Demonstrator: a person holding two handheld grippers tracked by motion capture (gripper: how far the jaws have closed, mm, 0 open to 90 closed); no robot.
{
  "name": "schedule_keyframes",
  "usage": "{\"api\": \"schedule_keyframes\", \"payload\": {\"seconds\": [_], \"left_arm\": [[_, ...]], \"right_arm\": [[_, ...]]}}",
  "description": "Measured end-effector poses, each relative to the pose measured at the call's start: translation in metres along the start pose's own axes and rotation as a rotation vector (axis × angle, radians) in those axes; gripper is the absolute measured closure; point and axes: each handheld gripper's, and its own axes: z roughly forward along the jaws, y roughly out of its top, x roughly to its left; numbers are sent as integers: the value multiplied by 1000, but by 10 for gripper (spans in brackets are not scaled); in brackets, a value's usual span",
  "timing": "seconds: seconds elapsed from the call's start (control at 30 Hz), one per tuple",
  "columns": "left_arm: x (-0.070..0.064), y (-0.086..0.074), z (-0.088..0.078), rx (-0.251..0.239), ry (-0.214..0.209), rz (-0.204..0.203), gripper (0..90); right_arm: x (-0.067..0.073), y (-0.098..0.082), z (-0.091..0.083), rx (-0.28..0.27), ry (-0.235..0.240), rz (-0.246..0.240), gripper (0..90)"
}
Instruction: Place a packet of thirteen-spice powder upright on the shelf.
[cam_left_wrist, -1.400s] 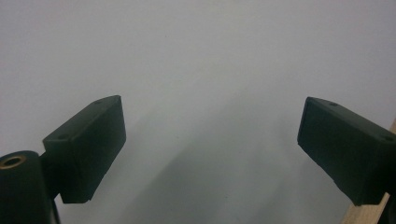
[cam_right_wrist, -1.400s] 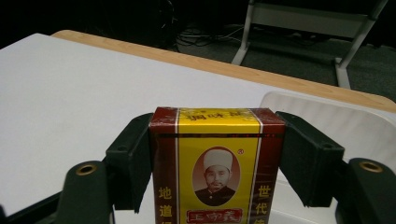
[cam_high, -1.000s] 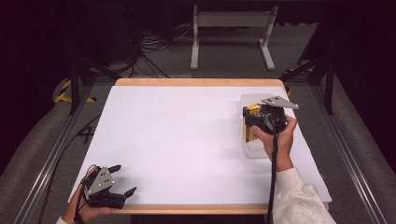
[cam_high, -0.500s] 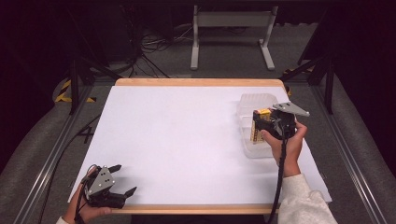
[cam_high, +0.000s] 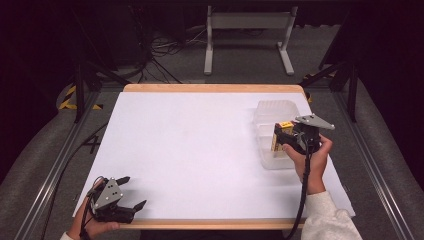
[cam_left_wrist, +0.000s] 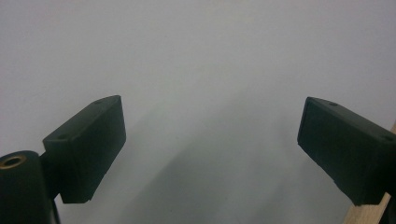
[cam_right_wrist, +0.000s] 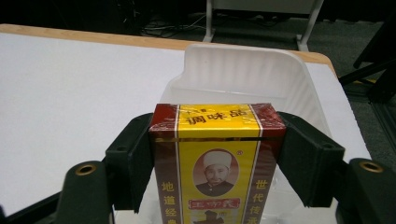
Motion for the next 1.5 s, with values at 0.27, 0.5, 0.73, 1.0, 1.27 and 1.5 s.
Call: {"api": "schedule_keyframes", "payload": {"seconds": [0.27, 0.5, 0.73, 1.0, 1.27, 1.5], "left_arm": [[0, 0, 1, 2, -2, -3, 86], [-2, 1, 1, -4, 2, 5, 86], [-1, 1, 2, 0, 3, 0, 86], [-1, 1, 1, -2, 5, 1, 86], [-1, 1, 1, -5, 4, 3, 86], [-1, 1, 1, -4, 3, 7, 88]], "right_arm": [[3, -7, 0, 19, 1, -31, 320], [5, -9, -5, 19, 6, -42, 318], [4, -12, -7, 12, 16, -49, 303], [2, -12, -5, 29, 43, -48, 273], [2, -12, -5, 30, 47, -87, 234], [2, -11, -6, 23, 51, -102, 216]]}}
